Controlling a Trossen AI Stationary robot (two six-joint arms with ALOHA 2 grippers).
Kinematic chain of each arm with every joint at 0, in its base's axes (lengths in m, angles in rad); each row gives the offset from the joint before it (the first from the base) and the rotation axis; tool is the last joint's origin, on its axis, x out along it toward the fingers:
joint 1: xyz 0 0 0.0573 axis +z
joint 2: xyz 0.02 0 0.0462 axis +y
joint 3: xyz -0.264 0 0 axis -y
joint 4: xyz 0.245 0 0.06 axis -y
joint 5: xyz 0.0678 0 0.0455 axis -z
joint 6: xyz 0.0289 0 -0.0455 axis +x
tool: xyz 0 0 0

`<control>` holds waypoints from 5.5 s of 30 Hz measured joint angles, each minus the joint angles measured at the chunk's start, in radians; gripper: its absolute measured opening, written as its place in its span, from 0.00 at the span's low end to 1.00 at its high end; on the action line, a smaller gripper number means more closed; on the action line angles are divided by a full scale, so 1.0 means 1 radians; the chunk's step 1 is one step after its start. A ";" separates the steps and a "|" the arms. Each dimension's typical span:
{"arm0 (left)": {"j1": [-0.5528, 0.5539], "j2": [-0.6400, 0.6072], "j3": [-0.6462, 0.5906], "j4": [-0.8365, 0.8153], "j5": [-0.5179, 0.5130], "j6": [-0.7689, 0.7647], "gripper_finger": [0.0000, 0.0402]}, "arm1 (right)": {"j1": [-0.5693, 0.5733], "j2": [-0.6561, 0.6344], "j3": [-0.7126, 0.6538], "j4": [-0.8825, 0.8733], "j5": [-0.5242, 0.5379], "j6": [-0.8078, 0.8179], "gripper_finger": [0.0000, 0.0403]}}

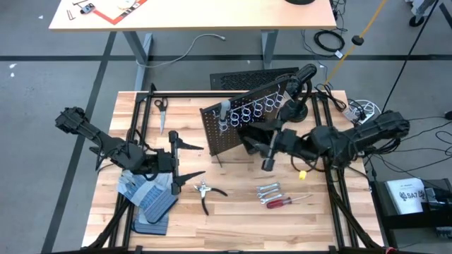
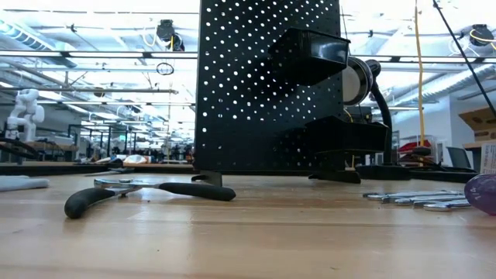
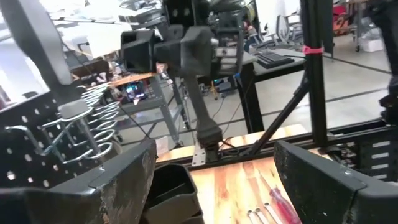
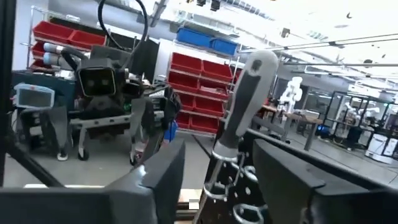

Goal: Hang tools onto peg board
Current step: Unhang the gray screwdriver from the black peg board, then return To Home Position

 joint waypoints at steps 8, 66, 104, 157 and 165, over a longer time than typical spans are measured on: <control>0.012 0.000 0.000 -0.013 0.000 -0.001 0.83 | -0.057 0.118 0.157 -0.047 -0.001 0.054 0.66; 0.012 0.000 0.000 -0.031 0.009 -0.025 0.83 | -0.153 0.290 0.482 0.012 -0.132 -0.046 0.28; 0.012 0.000 0.000 -0.044 0.009 -0.052 0.83 | 0.256 0.332 0.518 -1.403 -0.201 0.321 0.28; 0.012 0.000 0.000 -0.053 0.003 -0.053 0.83 | 0.077 0.588 0.007 -0.875 -0.334 0.242 0.66; 0.012 0.000 0.000 -0.053 0.003 -0.053 0.83 | 0.139 0.585 0.300 -1.085 -0.211 0.196 0.61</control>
